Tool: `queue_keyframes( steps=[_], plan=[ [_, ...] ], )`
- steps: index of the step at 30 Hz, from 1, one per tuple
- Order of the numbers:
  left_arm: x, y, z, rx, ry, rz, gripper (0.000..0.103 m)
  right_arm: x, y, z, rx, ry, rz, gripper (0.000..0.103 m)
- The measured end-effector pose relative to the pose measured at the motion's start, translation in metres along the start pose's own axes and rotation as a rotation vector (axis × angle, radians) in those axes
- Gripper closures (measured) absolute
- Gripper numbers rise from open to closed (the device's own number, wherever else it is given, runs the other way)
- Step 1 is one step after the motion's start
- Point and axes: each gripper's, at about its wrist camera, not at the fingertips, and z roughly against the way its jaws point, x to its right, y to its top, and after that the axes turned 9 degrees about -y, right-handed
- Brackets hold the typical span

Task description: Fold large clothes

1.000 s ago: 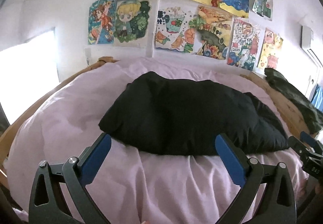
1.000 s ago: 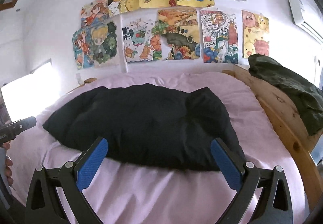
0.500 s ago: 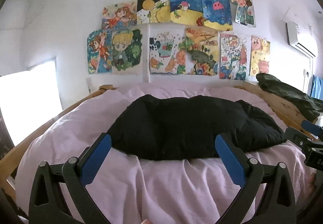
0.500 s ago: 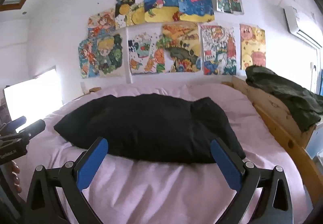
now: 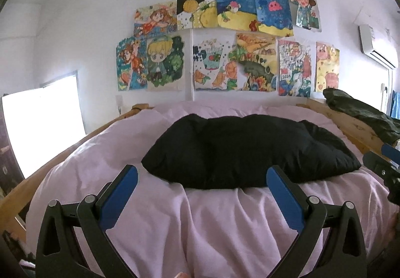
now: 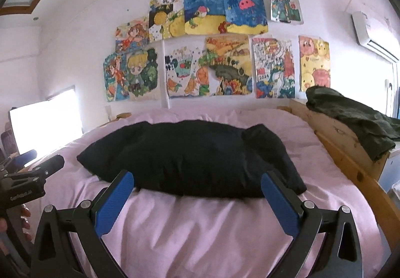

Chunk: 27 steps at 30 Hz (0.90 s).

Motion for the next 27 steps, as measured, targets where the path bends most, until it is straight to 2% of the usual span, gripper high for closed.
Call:
queue_keyframes(
  steps=[3,10,18,27],
  plan=[
    [0.005,-0.004,0.007,0.010,-0.002,-0.023,0.002,0.001,-0.002,0.007,0.008,0.000,-0.019,0.000],
    [0.015,-0.010,0.005,0.001,-0.012,-0.084,0.002,-0.002,-0.013,0.004,-0.040,0.006,-0.020,0.000],
    [0.018,-0.012,0.005,0.003,-0.033,-0.066,0.002,0.009,-0.015,0.000,-0.050,-0.013,-0.067,0.000],
    [0.016,-0.010,0.007,-0.003,-0.033,-0.041,0.002,-0.003,-0.017,0.001,-0.048,0.010,-0.014,0.000]
  ],
)
